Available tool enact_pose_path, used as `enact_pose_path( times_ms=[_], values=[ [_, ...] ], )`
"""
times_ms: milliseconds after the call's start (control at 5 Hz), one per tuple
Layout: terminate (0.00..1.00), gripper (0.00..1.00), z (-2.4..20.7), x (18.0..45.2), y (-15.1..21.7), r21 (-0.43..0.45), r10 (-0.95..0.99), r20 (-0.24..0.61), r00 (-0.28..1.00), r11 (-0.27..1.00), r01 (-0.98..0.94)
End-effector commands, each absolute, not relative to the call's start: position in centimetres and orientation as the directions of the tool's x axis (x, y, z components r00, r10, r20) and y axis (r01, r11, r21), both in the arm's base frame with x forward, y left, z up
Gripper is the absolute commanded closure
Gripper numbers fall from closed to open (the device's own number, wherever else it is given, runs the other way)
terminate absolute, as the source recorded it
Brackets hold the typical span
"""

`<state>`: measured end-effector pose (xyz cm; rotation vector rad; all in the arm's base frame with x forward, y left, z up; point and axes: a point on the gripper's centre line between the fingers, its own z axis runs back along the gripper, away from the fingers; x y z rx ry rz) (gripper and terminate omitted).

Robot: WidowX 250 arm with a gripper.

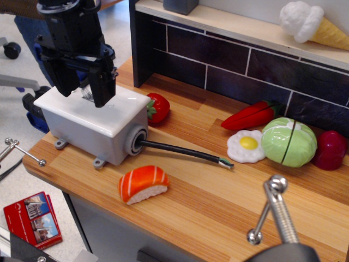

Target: Move light switch to the right

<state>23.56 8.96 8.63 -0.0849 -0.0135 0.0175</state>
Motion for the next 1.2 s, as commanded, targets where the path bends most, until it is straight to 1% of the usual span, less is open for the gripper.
enact_pose_path(
  times_ms=[0, 200, 400, 600, 1000],
  values=[
    [0.00, 0.00, 8.8, 24.8, 10.2, -0.056, -0.014, 0.061, 0.998, 0.998, 0.017],
    [0.00, 0.00, 8.6, 25.4, 10.0, -0.050, -0.024, 0.068, 0.997, 0.998, 0.027],
    [0.00, 0.00, 7.7, 25.8, 9.9, -0.045, -0.029, 0.064, 0.997, 0.998, 0.032],
    [0.00, 0.00, 6.9, 25.7, 8.8, -0.038, -0.061, 0.061, 0.996, 0.997, 0.063],
    [0.00, 0.00, 8.8, 25.6, 6.4, -0.091, -0.083, 0.082, 0.993, 0.992, 0.090]
  ],
)
